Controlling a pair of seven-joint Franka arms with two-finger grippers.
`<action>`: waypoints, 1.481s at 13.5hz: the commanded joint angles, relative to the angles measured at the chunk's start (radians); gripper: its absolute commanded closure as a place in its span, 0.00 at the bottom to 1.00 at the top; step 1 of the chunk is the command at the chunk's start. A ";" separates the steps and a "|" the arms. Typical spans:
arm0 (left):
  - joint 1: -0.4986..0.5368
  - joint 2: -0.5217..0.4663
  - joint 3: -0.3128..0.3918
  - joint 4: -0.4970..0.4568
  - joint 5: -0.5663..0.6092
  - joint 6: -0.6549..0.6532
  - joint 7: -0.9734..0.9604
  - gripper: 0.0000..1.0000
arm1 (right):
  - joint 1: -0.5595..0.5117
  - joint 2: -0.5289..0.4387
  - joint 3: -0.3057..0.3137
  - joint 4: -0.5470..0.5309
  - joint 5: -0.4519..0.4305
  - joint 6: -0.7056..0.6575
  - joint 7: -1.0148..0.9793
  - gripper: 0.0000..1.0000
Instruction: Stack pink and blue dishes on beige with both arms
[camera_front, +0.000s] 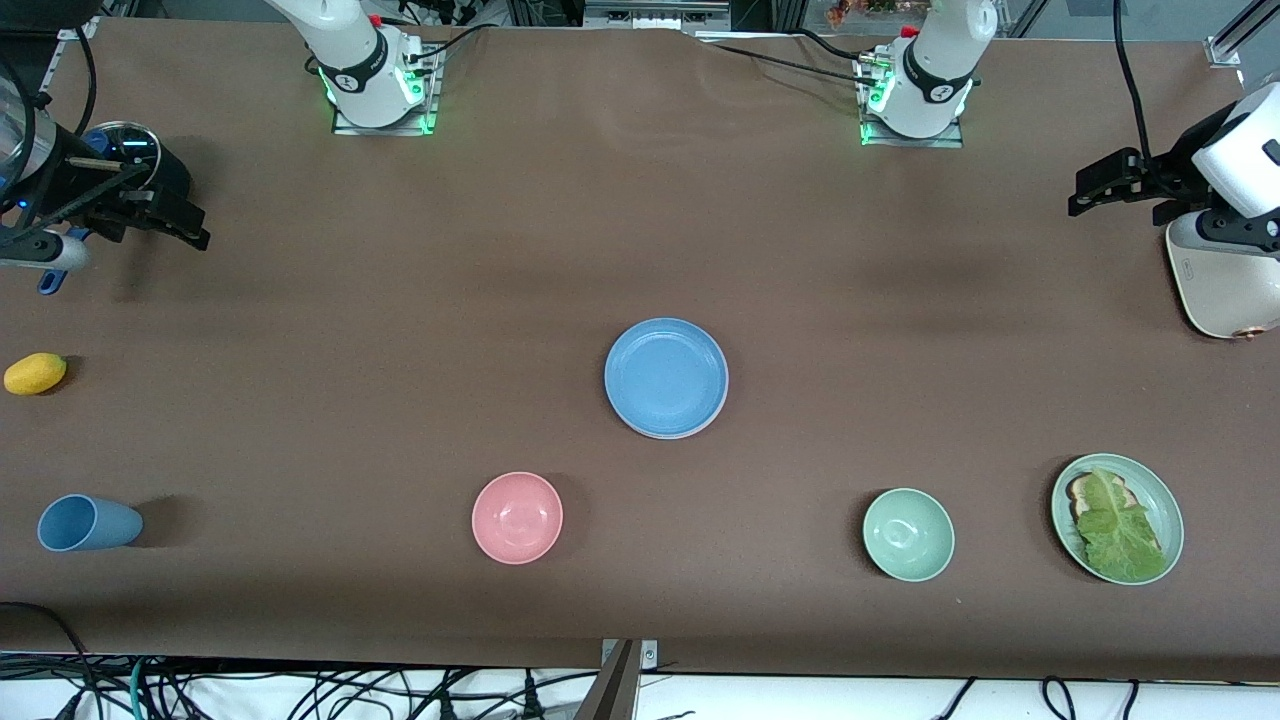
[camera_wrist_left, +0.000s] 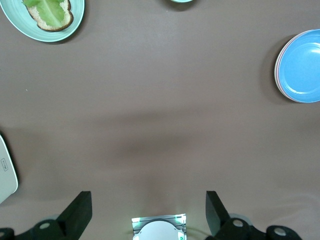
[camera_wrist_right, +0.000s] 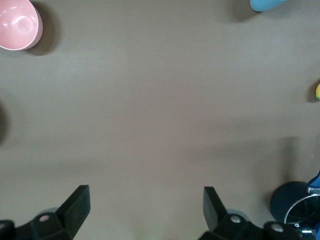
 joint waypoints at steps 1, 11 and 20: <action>0.002 0.015 -0.002 0.033 0.021 -0.014 -0.028 0.00 | -0.017 -0.024 0.004 -0.028 0.013 0.020 -0.033 0.00; 0.000 0.016 -0.002 0.034 0.024 -0.013 -0.023 0.00 | -0.095 -0.002 0.074 0.000 0.014 0.009 -0.061 0.00; 0.000 0.030 -0.002 0.036 0.026 -0.013 -0.023 0.00 | -0.095 -0.001 0.074 0.003 0.013 0.017 -0.058 0.00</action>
